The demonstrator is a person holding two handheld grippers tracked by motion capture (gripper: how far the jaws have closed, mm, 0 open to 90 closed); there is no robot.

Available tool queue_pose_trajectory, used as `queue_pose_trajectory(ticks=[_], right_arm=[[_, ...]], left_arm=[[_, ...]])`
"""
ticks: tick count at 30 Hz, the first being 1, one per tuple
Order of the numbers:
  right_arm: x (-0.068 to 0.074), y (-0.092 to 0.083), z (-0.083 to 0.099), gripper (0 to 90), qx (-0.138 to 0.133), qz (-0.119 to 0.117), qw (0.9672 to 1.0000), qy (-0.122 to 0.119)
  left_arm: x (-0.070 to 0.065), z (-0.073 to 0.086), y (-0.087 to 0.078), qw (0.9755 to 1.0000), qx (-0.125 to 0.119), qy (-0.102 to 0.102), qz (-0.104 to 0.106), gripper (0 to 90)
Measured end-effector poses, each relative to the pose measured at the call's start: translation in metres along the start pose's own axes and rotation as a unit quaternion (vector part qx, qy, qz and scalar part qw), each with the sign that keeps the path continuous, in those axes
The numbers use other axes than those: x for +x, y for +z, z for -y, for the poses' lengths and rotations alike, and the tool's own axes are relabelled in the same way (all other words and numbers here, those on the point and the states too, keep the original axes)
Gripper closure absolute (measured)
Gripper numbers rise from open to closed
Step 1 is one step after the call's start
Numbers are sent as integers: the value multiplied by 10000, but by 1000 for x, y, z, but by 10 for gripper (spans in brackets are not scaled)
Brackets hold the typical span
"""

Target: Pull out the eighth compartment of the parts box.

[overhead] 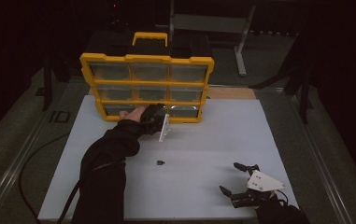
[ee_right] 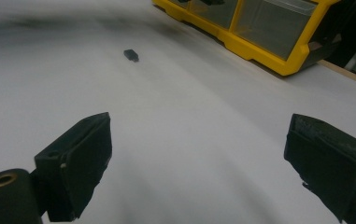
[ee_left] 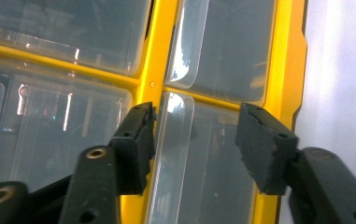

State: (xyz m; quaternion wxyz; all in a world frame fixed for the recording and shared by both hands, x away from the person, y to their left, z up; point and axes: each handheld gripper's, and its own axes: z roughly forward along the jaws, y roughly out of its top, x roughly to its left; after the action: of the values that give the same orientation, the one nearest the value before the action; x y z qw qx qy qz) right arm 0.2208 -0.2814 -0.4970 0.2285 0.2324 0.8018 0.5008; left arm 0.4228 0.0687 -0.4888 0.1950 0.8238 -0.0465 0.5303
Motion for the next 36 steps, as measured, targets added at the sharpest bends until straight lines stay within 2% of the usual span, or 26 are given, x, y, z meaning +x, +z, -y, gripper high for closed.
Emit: queue_pose_trajectory(ticks=[2, 3, 6, 13, 15, 16, 21, 22, 24, 35, 36], right_arm=[[0, 0, 0, 78, -6, -11, 10000, -6], [0, 0, 0, 78, 4, -8, 10000, -21], [0, 0, 0, 79, 0, -14, 10000, -48], [0, 1, 0, 79, 23, -25, 10000, -47], [0, 0, 0, 78, 13, -25, 10000, -45], [0, 0, 0, 78, 13, -25, 10000, -43], [1, 1, 0, 78, 25, -38, 10000, -50], [1, 1, 0, 78, 26, -44, 10000, -51], [0, 1, 0, 78, 25, -38, 10000, -51], [0, 0, 0, 79, 16, -37, 10000, -7], [0, 0, 0, 78, 18, -30, 10000, 15]], left_arm=[[0, 0, 0, 10000, 0, 0, 0, 489], [-3, -1, 1, 9999, 38, 16, -109, 520], [-3, -3, 1, 9997, 114, 36, -191, 544], [-3, -7, 1, 9992, 273, -14, -290, 612], [-3, -9, 2, 9989, 342, 29, -304, 618], [-3, -10, 2, 9987, 391, 98, -306, 626], [2, -13, 3, 9981, 546, 149, -238, 715], [2, -13, 3, 9978, 579, 221, -250, 719], [3, -13, 3, 9980, 560, 189, -223, 726], [5, -16, 1, 9974, 615, 314, -219, 743], [7, -17, 1, 9971, 652, 356, -169, 743]])
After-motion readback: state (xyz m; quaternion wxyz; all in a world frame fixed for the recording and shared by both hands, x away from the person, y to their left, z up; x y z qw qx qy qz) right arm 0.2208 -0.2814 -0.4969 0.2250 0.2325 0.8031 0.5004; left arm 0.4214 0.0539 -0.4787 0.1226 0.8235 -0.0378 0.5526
